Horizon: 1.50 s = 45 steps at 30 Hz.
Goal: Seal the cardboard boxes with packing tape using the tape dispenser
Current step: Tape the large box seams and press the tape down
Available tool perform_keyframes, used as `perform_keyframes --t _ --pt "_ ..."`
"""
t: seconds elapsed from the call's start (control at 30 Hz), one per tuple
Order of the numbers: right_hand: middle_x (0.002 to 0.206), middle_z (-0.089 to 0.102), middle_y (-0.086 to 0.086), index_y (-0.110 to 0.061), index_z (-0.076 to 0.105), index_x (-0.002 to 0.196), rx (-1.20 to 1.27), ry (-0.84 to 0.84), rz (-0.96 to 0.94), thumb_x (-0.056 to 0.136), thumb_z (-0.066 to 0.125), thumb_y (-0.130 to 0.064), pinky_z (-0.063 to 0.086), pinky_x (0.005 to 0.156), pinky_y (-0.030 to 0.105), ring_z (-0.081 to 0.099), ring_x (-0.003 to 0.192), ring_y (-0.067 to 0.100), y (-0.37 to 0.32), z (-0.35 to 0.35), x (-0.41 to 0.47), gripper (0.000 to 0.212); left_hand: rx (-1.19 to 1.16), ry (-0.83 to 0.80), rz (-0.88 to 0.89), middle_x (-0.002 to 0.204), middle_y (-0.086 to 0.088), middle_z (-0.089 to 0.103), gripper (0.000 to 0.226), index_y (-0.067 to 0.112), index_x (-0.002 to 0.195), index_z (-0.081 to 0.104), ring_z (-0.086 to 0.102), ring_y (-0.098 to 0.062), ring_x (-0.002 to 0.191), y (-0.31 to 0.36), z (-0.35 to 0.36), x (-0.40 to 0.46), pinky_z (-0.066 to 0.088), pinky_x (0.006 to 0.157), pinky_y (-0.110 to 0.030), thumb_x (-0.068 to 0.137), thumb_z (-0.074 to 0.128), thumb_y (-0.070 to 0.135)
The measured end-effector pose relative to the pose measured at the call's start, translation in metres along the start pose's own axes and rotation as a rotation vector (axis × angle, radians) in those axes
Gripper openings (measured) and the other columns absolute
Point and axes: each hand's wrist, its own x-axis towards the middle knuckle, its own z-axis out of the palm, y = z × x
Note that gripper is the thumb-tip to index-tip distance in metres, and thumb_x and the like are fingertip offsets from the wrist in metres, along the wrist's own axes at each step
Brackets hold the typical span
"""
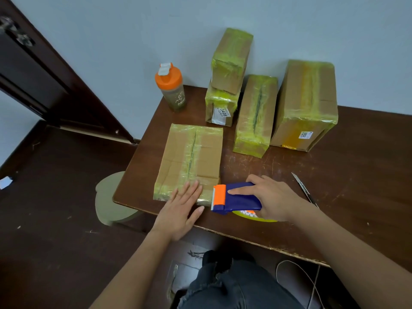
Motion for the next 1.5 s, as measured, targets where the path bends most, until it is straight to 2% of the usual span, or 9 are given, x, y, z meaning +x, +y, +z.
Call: perform_keyframes --t 0.13,0.37,0.43,0.6,0.83,1.03,1.17,1.37,1.5 --pt "0.132 0.038 -0.008 -0.053 0.021 0.146 0.006 0.000 -0.002 0.086 0.068 -0.035 0.040 0.073 0.027 0.042 0.110 0.014 -0.001 -0.002 0.000 0.079 0.041 0.015 0.022 0.159 0.016 -0.012 0.060 0.031 0.152 -0.003 -0.021 0.003 0.142 0.000 0.000 -0.005 -0.014 0.117 -0.027 0.099 0.012 0.055" --pt "0.129 0.038 -0.003 -0.055 0.023 0.145 0.046 0.046 0.035 0.088 0.065 -0.035 0.046 0.079 0.036 0.045 0.109 0.023 -0.024 -0.003 0.017 0.075 0.032 0.061 -0.016 0.157 0.020 0.004 0.076 0.035 0.152 0.016 -0.006 0.002 0.145 -0.032 -0.014 0.008 -0.003 0.120 -0.033 0.088 -0.009 0.068" --pt "0.127 0.037 -0.002 -0.057 0.022 0.145 0.061 0.067 0.040 0.089 0.063 -0.036 0.045 0.081 0.038 0.045 0.108 0.025 -0.033 -0.002 0.024 0.072 0.010 0.090 -0.021 0.157 0.019 0.006 0.072 0.032 0.151 0.018 -0.004 0.002 0.145 -0.033 -0.016 0.009 -0.004 0.119 -0.030 0.091 -0.002 0.066" --pt "0.126 0.036 -0.004 -0.058 0.021 0.144 0.076 0.055 0.053 0.084 0.071 -0.040 0.043 0.080 0.037 0.044 0.110 0.024 -0.035 -0.001 0.026 0.080 -0.277 0.114 -0.029 0.158 0.017 0.016 0.048 0.032 0.149 0.028 -0.001 0.006 0.144 -0.028 -0.002 0.009 -0.001 0.119 -0.025 0.102 0.023 0.038" --pt "0.130 0.033 -0.005 -0.057 0.017 0.146 0.041 0.032 0.017 0.082 0.075 -0.039 0.041 0.078 0.034 0.043 0.110 0.021 -0.036 -0.006 0.015 0.088 -0.213 0.105 -0.040 0.156 0.020 0.016 0.049 0.035 0.149 0.027 -0.002 0.010 0.142 -0.030 -0.003 0.010 -0.002 0.116 -0.020 0.100 0.022 0.038" --pt "0.132 0.033 -0.005 -0.054 0.017 0.147 0.044 0.041 0.014 0.086 0.070 -0.038 0.042 0.077 0.032 0.044 0.112 0.019 -0.025 -0.007 0.001 0.082 -0.225 0.123 -0.045 0.156 0.020 0.017 0.044 0.036 0.148 0.029 0.000 0.009 0.143 -0.034 0.000 0.011 -0.002 0.116 -0.019 0.104 0.030 0.034" --pt "0.134 0.032 -0.008 -0.054 0.015 0.147 0.065 0.015 0.039 0.085 0.071 -0.042 0.046 0.083 0.032 0.042 0.118 0.017 -0.014 -0.006 -0.009 0.084 -0.222 0.135 -0.039 0.156 0.020 0.018 0.054 0.036 0.148 0.031 0.001 0.008 0.143 -0.033 0.002 0.012 0.001 0.117 -0.022 0.097 0.020 0.049" --pt "0.137 0.032 -0.007 -0.051 0.015 0.148 0.043 -0.019 0.042 0.086 0.069 -0.042 0.042 0.079 0.027 0.040 0.119 0.015 -0.016 -0.013 -0.019 0.083 -0.222 0.144 -0.051 0.156 0.020 0.019 0.045 0.036 0.148 0.031 0.003 0.006 0.144 -0.031 0.000 0.012 0.003 0.118 -0.024 0.103 0.030 0.038" --pt "0.136 0.035 -0.003 -0.052 0.018 0.148 -0.058 -0.048 0.074 0.088 0.066 -0.039 0.041 0.076 0.031 0.044 0.115 0.020 -0.025 -0.023 -0.010 0.078 -0.253 0.152 -0.066 0.155 0.020 0.018 0.045 0.035 0.147 0.032 0.003 0.006 0.144 -0.027 0.001 0.011 0.002 0.118 -0.026 0.103 0.037 0.031"
